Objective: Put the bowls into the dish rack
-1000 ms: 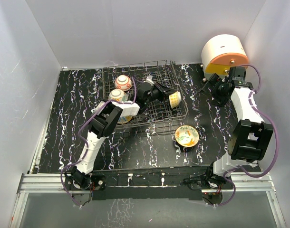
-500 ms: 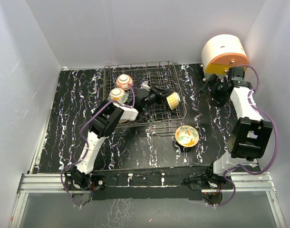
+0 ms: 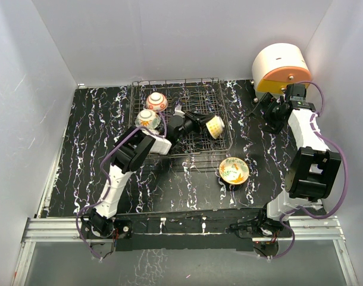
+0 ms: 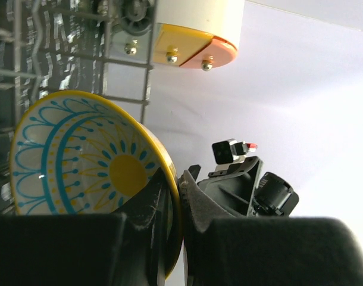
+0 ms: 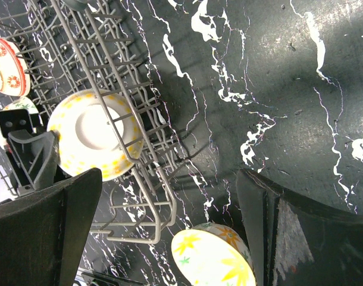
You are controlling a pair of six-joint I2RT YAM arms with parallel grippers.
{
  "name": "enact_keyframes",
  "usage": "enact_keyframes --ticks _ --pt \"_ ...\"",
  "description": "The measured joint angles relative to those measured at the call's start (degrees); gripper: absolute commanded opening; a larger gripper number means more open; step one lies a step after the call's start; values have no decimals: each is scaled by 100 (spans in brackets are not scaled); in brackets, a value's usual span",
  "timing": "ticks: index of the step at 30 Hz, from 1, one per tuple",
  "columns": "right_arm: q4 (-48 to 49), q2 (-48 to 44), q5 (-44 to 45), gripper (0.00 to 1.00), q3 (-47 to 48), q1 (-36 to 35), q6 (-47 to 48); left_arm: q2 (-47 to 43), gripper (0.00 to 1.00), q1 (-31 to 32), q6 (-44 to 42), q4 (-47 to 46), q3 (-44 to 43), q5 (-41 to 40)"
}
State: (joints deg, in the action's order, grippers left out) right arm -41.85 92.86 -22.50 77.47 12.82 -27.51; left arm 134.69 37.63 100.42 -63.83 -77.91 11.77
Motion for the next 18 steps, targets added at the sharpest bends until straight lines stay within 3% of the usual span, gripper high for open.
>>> enact_keyframes --ticks 6,9,13,14,18 --pt "9 0 -57 99 0 0 -2 -98 0 92 184 -385 533 7" --pt "11 9 -120 99 0 0 0 -192 15 125 184 -413 710 13" --pt "11 26 -144 99 0 0 0 -297 27 103 116 -411 951 2" --pt "11 26 -144 99 0 0 0 -319 36 81 90 -363 997 4" --pt "9 26 -144 99 0 0 0 -367 46 -4 -50 -92 1097 -22"
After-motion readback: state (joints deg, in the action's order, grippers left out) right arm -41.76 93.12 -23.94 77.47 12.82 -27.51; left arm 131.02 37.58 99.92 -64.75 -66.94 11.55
